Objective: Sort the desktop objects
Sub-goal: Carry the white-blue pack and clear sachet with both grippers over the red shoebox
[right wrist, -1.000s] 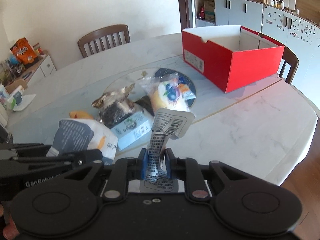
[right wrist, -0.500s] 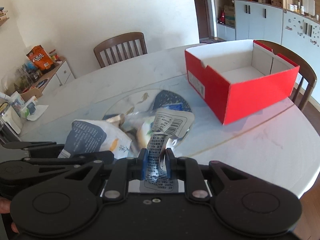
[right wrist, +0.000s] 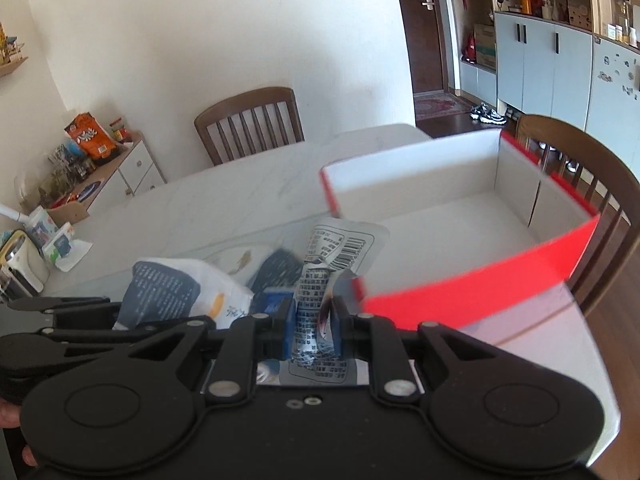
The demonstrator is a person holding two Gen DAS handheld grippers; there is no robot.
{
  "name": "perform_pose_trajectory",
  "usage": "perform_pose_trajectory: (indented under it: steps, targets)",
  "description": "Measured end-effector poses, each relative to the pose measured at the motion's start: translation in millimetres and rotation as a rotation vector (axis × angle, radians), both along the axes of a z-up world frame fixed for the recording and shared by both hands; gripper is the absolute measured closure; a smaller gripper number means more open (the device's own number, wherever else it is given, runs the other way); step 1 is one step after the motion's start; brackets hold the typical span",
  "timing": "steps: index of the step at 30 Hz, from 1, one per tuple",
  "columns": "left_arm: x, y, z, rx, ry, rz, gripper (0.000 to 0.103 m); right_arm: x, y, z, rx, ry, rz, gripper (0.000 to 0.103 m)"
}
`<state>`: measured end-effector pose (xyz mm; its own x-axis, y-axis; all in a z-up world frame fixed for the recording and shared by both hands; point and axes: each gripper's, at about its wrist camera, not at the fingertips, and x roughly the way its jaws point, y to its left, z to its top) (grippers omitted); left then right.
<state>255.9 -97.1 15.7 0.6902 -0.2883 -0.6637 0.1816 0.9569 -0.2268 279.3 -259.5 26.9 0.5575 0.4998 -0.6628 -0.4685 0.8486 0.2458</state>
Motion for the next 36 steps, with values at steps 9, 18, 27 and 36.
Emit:
perform_pose_trajectory:
  steps: [9,18,27,36]
  targets:
    - [56.3,-48.5,29.8,0.028,-0.048,-0.011,0.074,69.7,-44.8,8.5,0.015,-0.033,-0.010,0.085]
    - [112.3,-84.0,32.4,0.044,-0.038,-0.046,0.074,111.1,-67.7,-10.2,-0.018,-0.001,-0.007,0.085]
    - [161.3,-108.2,0.9,0.138,0.053,-0.107,0.074,136.0,-76.6,-26.4,-0.043,0.039,0.028,0.085]
    - [201.9,-138.6,-29.9,0.205,0.151,-0.169,0.074,169.1,-77.3,-52.1,-0.062,0.150,0.010,0.086]
